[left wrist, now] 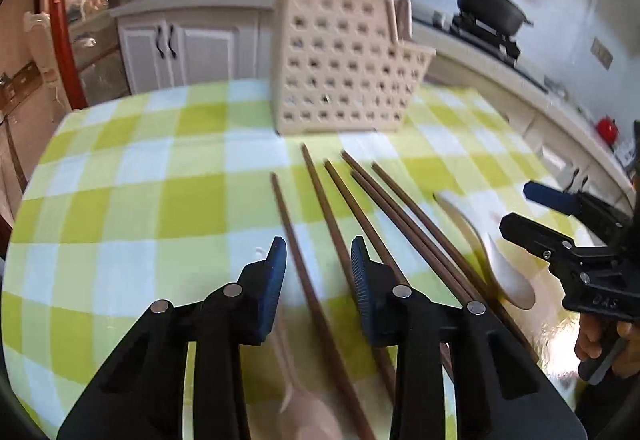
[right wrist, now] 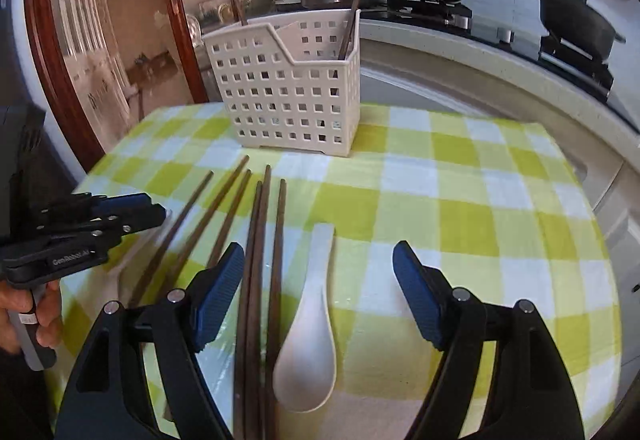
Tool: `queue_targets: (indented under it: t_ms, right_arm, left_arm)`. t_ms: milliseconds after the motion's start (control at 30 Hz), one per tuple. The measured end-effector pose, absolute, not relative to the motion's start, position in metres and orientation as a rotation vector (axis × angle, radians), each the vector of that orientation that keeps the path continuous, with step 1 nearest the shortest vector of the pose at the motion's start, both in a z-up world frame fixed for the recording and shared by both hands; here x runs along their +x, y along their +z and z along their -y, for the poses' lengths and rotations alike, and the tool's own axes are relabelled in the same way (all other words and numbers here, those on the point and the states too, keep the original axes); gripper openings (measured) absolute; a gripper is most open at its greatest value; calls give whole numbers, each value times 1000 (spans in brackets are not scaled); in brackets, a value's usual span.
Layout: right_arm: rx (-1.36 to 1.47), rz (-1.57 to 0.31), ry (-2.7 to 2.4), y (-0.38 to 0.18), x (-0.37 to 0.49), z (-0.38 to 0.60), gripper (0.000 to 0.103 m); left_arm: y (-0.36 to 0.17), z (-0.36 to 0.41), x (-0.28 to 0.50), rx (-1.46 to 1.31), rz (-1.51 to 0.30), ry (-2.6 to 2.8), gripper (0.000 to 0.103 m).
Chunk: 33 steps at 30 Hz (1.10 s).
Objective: Organize utensils
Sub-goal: 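Close the left tool on a brown chopstick while the right tool grasps another chopstick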
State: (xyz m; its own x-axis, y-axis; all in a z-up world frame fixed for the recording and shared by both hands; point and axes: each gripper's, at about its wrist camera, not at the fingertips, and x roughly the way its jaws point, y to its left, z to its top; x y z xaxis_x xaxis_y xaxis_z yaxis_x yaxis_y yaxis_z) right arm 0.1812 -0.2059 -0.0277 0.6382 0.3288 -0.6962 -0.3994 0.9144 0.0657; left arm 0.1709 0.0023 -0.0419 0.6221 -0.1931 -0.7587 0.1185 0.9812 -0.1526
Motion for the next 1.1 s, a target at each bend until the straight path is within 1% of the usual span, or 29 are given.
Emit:
queue_targets:
  t_ms: [200,367,467,600,867,933,1100]
  right_arm:
    - [-126,-756,370,-26,183,213,74]
    - [-168,-742,350,-29,183,211,74]
    - [-189,-733,341,-29,181,208,74]
    - [-200,-733,346,-30,181,205,74]
    - [-214,-731,356,-30,182,199,73]
    - [-218,-737,364,-30,184,196,65]
    - [-245,-740,407,-27,189,176,54]
  left_arm:
    - [-49,12,196,-45,-944,-172,21]
    - [-60,21,213,-9,-1005,-138,21]
    - [-62,27,212,39,-996,-121,20]
    - [-62,25,211,28,-989,-115,9]
    - [-53,13,195,-101,-935,-169,7]
    - [-48,7,191,-128,-917,-169,7]
    - [-38,-5,184,-187,-884,-178,7]
